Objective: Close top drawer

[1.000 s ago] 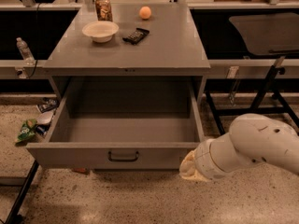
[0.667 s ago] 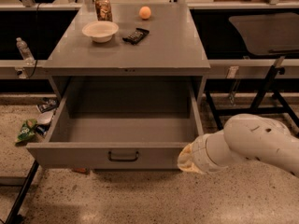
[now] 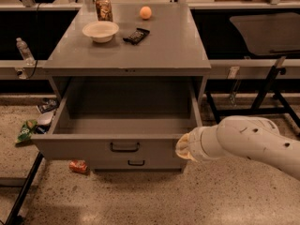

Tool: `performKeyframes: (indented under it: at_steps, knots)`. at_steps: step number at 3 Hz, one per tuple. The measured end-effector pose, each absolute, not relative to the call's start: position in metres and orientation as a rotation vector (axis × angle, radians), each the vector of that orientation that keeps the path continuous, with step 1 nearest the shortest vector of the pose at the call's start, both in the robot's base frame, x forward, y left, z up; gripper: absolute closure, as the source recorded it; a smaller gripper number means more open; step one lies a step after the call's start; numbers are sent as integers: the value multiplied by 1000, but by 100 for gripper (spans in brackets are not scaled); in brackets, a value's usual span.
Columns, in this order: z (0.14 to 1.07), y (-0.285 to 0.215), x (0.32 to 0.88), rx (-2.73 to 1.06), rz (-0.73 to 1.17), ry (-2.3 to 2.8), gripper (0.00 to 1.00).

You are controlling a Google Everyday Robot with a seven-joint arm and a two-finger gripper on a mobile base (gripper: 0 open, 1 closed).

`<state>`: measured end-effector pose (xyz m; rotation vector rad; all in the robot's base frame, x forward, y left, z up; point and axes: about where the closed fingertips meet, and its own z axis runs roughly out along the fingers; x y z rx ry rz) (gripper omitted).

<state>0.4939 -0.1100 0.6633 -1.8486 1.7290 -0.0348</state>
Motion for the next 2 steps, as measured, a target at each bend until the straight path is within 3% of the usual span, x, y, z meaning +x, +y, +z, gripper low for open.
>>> performKeyframes:
  at_steps: [2]
  knots:
    - [655, -107, 551, -1832, -94, 1643, 100]
